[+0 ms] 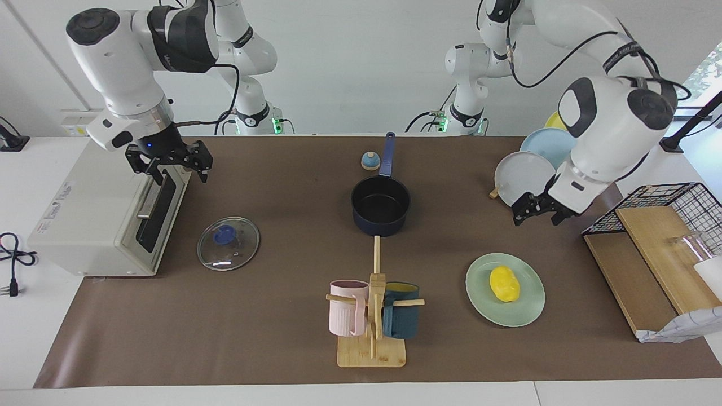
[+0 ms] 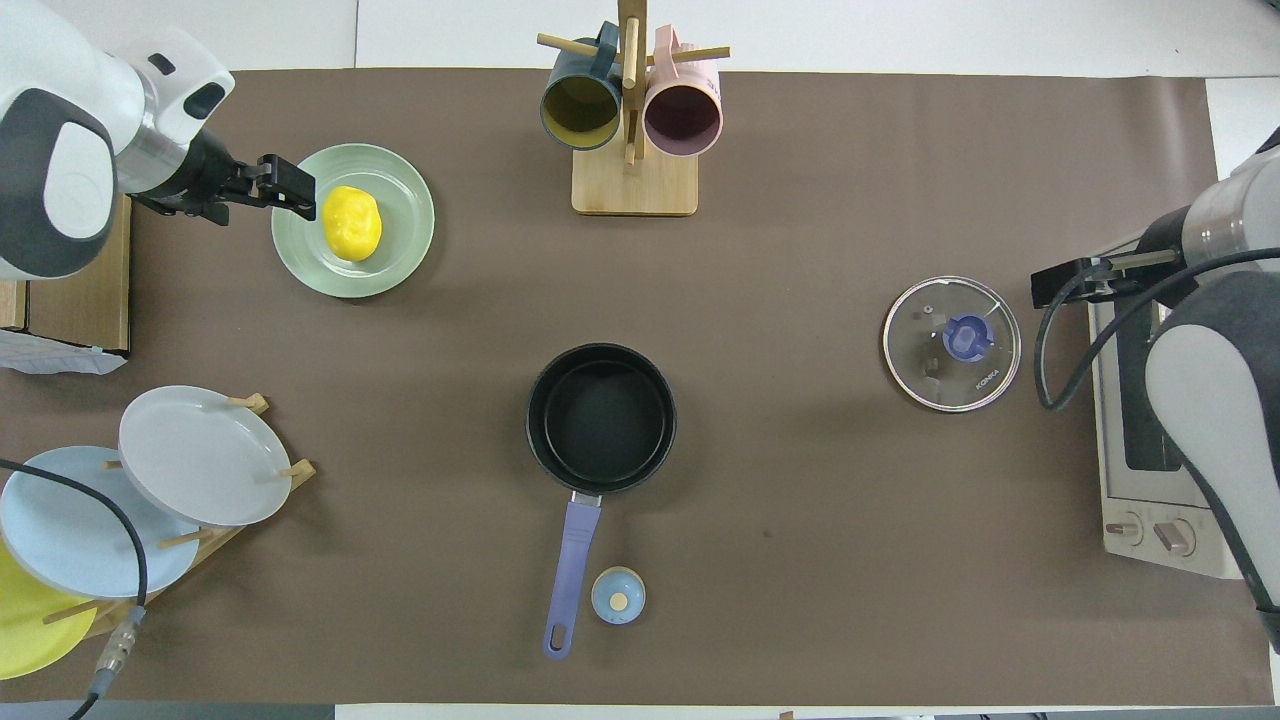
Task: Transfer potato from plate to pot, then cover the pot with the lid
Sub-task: 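Reach the left gripper to the potato while the right gripper reaches the lid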
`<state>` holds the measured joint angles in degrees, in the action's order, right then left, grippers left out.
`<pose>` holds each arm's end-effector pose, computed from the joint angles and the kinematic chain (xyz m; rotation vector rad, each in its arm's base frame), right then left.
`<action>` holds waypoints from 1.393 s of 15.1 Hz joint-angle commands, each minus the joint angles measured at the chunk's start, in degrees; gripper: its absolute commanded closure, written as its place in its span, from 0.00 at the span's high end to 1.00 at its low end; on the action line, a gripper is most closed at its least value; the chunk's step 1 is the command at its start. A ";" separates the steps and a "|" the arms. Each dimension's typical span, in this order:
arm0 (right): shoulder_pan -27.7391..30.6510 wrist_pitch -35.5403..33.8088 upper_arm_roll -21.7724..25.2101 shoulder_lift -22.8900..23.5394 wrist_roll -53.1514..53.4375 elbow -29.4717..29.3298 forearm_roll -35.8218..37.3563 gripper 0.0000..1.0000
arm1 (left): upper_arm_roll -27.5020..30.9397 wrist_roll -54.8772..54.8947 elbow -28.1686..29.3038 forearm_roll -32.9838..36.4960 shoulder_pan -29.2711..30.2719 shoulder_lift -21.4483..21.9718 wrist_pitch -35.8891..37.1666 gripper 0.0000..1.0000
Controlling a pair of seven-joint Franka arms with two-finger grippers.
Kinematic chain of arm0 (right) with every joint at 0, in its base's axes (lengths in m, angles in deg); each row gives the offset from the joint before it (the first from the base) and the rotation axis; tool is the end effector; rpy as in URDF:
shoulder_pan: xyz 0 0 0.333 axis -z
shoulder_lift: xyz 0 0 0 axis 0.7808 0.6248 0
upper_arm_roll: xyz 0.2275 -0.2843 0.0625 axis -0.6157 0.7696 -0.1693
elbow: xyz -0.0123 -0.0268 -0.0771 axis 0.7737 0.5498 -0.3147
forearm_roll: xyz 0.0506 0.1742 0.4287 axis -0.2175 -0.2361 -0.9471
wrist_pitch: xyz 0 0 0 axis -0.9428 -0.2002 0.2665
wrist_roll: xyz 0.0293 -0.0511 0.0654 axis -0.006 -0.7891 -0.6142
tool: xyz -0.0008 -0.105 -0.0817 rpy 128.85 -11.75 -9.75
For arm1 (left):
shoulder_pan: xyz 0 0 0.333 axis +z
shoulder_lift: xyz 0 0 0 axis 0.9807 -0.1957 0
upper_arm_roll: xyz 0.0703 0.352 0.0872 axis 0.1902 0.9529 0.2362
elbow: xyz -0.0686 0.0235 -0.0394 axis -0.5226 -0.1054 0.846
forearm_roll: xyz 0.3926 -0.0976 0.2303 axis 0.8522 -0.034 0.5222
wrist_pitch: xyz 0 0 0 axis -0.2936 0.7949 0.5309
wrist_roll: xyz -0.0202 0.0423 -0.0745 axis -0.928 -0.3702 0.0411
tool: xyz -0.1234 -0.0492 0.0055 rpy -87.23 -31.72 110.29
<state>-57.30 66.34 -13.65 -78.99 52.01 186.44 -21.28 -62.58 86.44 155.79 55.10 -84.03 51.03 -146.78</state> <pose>0.6474 0.0093 0.5383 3.1144 0.1262 0.0506 0.7778 -0.1026 0.4545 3.0641 -0.0790 -0.0049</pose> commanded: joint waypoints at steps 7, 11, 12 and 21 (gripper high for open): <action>-1.24 18.13 -0.31 4.63 -4.61 12.21 -1.29 1.00 | 0.29 3.30 -2.06 2.94 -1.88 -9.85 -11.17 1.00; -2.65 24.72 -0.31 4.62 -5.04 18.11 -1.29 1.00 | 0.29 3.30 2.76 2.85 -2.15 -9.59 -16.10 1.00; -2.56 24.81 -0.31 5.24 -5.13 18.11 -1.29 1.00 | 0.29 3.30 4.09 2.94 -2.15 -9.33 -17.24 1.00; -0.28 28.24 -0.23 8.85 -6.36 18.37 -1.29 1.00 | 0.37 3.12 7.79 3.11 -2.32 -8.62 -21.39 0.97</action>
<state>-58.01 93.41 -13.52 -70.23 44.93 204.02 -21.29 -62.70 89.11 160.91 57.37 -85.90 41.09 -165.66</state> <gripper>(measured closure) 0.000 0.004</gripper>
